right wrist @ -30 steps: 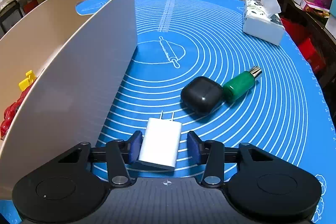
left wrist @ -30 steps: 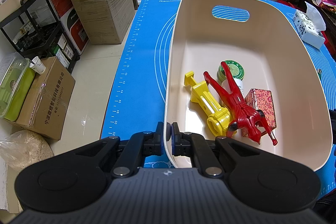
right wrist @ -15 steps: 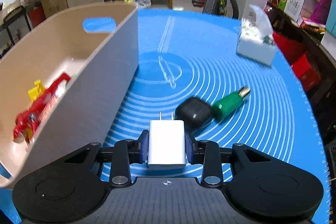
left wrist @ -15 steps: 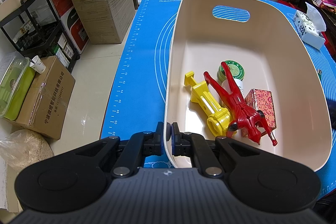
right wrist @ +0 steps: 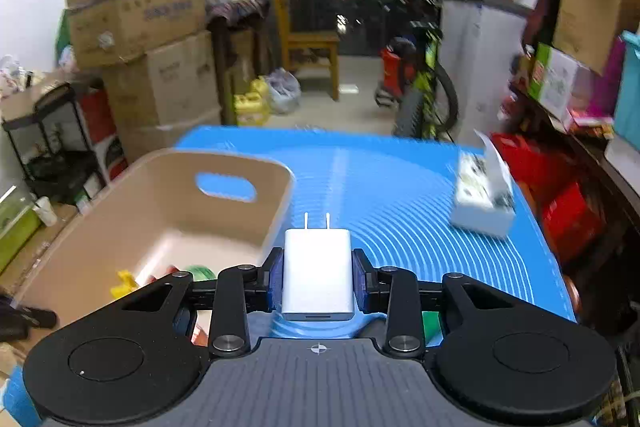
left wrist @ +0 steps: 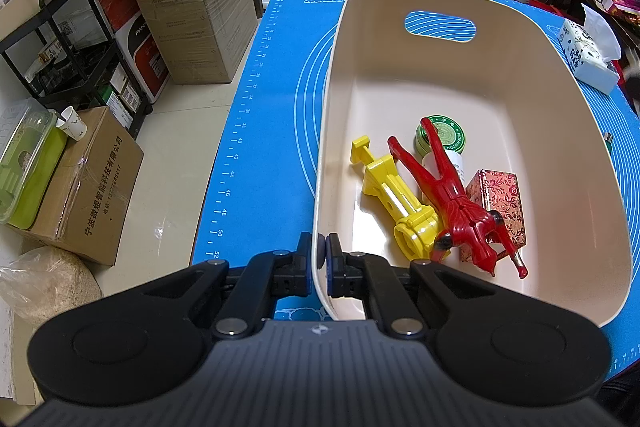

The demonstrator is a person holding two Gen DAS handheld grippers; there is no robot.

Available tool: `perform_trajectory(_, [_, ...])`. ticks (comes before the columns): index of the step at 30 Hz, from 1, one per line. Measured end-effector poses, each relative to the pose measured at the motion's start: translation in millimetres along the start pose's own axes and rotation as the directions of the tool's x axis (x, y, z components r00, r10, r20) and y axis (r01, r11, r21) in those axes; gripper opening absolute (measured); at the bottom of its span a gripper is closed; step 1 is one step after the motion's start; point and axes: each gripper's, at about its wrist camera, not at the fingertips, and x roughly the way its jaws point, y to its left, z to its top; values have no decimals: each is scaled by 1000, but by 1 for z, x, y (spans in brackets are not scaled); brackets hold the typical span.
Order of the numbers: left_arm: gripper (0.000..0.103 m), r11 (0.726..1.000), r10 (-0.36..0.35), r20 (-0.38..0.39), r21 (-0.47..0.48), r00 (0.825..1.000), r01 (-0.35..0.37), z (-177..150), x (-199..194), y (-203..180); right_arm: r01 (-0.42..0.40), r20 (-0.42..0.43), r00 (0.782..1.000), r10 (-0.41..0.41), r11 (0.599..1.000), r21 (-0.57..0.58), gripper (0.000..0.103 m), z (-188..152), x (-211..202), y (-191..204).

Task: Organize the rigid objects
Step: 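Carry the white charger into the bin with the right tool and release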

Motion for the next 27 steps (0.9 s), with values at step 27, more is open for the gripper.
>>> perform_trajectory(27, [8,1000,2,1,5,1000,-2,0,-1,1,-211,-227,963,147,933,-291,42,-13,61,149])
